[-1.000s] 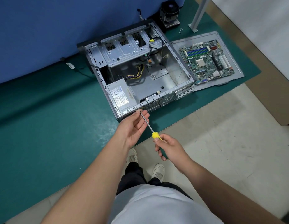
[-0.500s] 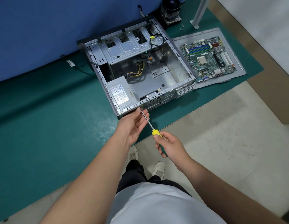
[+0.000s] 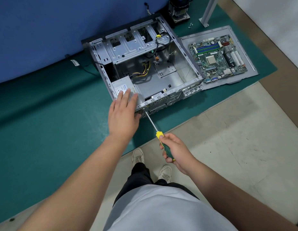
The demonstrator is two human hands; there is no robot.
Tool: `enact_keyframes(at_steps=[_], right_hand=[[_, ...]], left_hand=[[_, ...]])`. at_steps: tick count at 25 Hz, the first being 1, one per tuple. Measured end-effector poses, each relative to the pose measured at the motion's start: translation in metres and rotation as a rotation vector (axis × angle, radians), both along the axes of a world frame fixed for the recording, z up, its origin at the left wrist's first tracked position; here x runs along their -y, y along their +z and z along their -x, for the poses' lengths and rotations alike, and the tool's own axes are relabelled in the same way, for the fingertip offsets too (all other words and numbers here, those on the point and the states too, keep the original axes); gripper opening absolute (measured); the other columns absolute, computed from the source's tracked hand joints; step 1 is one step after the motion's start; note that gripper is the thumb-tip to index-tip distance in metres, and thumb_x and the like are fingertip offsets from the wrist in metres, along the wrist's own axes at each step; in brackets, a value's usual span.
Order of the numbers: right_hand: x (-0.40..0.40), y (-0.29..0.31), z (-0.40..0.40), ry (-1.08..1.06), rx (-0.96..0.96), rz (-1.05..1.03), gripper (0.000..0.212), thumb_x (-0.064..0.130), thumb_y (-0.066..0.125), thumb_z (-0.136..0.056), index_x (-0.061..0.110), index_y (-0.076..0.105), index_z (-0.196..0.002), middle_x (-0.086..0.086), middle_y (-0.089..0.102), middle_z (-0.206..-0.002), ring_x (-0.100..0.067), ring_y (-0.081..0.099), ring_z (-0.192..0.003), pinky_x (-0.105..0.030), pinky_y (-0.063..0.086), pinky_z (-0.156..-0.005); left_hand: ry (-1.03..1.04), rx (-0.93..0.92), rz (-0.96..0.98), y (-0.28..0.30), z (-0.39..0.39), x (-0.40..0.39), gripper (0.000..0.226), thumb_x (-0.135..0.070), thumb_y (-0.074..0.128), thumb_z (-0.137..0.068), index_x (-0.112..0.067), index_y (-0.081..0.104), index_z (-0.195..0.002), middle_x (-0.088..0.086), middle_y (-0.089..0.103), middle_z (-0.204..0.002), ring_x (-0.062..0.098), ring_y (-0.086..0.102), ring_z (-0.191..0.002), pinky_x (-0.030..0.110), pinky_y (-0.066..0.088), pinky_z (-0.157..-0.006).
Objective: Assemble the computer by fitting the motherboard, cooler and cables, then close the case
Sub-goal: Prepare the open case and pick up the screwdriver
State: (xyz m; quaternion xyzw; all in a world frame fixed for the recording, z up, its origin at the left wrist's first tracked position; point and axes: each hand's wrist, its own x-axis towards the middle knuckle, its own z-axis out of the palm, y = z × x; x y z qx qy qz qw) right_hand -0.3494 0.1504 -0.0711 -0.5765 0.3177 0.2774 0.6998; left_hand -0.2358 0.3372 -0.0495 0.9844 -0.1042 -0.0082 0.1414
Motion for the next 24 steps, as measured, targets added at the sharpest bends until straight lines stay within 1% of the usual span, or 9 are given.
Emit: enact_keyframes(at_steps=[1,2,5,8,15,17,20,22,24], right_hand=[[0.0,0.0,0.0,-0.014,0.019,0.02,0.023,0.037,0.07,-0.094,0.018,0.059,-0.099,0.002,0.059,-0.078,-0.014,0.05,-0.052,-0.022,0.029,-0.041],[0.001,0.001,0.0,-0.018,0.049,0.048,0.023,0.034,0.071,-0.094,0.017,0.056,-0.097,0.004,0.058,-0.077,-0.013,0.051,-0.051,-0.022,0.029,-0.04],[0.003,0.005,-0.002,-0.008,0.117,0.153,0.021,0.027,0.071,-0.095,0.014,0.056,-0.092,0.003,0.061,-0.073,-0.013,0.054,-0.052,-0.023,0.036,-0.042],[0.001,0.01,-0.002,0.011,0.135,0.191,0.021,0.028,0.069,-0.097,0.01,0.06,-0.091,0.002,0.064,-0.07,-0.013,0.057,-0.053,-0.025,0.04,-0.044],[-0.002,0.011,0.0,0.03,0.13,0.197,0.03,0.034,0.065,-0.099,0.004,0.064,-0.095,-0.002,0.065,-0.072,-0.013,0.057,-0.057,-0.026,0.046,-0.049],[-0.002,0.011,0.0,-0.002,0.087,0.12,0.034,0.037,0.064,-0.098,0.004,0.068,-0.098,-0.003,0.065,-0.073,-0.014,0.056,-0.057,-0.025,0.045,-0.051],[0.002,0.015,-0.005,-0.049,-0.069,-0.077,0.037,0.045,0.059,-0.099,0.011,0.075,-0.101,-0.001,0.064,-0.072,-0.013,0.053,-0.055,-0.023,0.041,-0.051],[0.003,0.015,-0.008,-0.044,-0.073,-0.098,0.033,0.047,0.062,-0.097,0.016,0.071,-0.103,-0.001,0.064,-0.075,-0.012,0.051,-0.052,-0.022,0.039,-0.047],[0.001,0.014,-0.007,-0.057,-0.007,-0.024,0.03,0.042,0.075,-0.09,0.017,0.061,-0.102,0.001,0.064,-0.083,-0.012,0.052,-0.051,-0.022,0.039,-0.044]], left_hand=[[-0.019,-0.066,-0.095,-0.001,-0.009,-0.003,0.074,-0.034,0.067,-0.095,-0.021,0.032,-0.159,0.003,0.024,-0.169,0.028,0.019,-0.157,0.045,0.018,-0.126],[-0.033,-0.091,-0.161,-0.004,-0.015,-0.005,0.077,-0.039,0.063,-0.098,-0.022,0.023,-0.163,0.001,0.016,-0.172,0.025,0.013,-0.158,0.043,0.012,-0.128],[-0.046,-0.056,-0.256,-0.013,-0.015,-0.004,0.074,-0.037,0.054,-0.104,-0.02,0.015,-0.165,0.001,0.012,-0.172,0.024,0.013,-0.159,0.041,0.009,-0.128],[-0.034,-0.031,-0.279,-0.018,-0.012,-0.002,0.072,-0.031,0.05,-0.105,-0.017,0.013,-0.165,0.002,0.012,-0.172,0.026,0.012,-0.159,0.043,0.009,-0.128],[-0.021,-0.027,-0.29,-0.021,-0.012,-0.002,0.071,-0.024,0.046,-0.105,-0.016,0.008,-0.165,0.003,0.009,-0.173,0.027,0.01,-0.159,0.044,0.007,-0.128],[-0.027,-0.014,-0.291,-0.022,-0.011,-0.002,0.069,-0.026,0.045,-0.106,-0.016,0.01,-0.165,0.003,0.011,-0.172,0.027,0.012,-0.159,0.044,0.007,-0.128],[-0.021,-0.014,-0.271,-0.022,-0.011,-0.002,0.07,-0.025,0.049,-0.105,-0.016,0.013,-0.165,0.004,0.013,-0.172,0.029,0.012,-0.158,0.046,0.006,-0.128],[-0.017,-0.026,-0.263,-0.022,-0.012,-0.001,0.071,-0.023,0.05,-0.105,-0.016,0.013,-0.165,0.004,0.012,-0.172,0.029,0.011,-0.159,0.046,0.005,-0.128],[-0.017,-0.037,-0.258,-0.02,-0.012,-0.001,0.072,-0.023,0.051,-0.104,-0.016,0.013,-0.165,0.004,0.012,-0.172,0.029,0.011,-0.159,0.047,0.005,-0.128]])
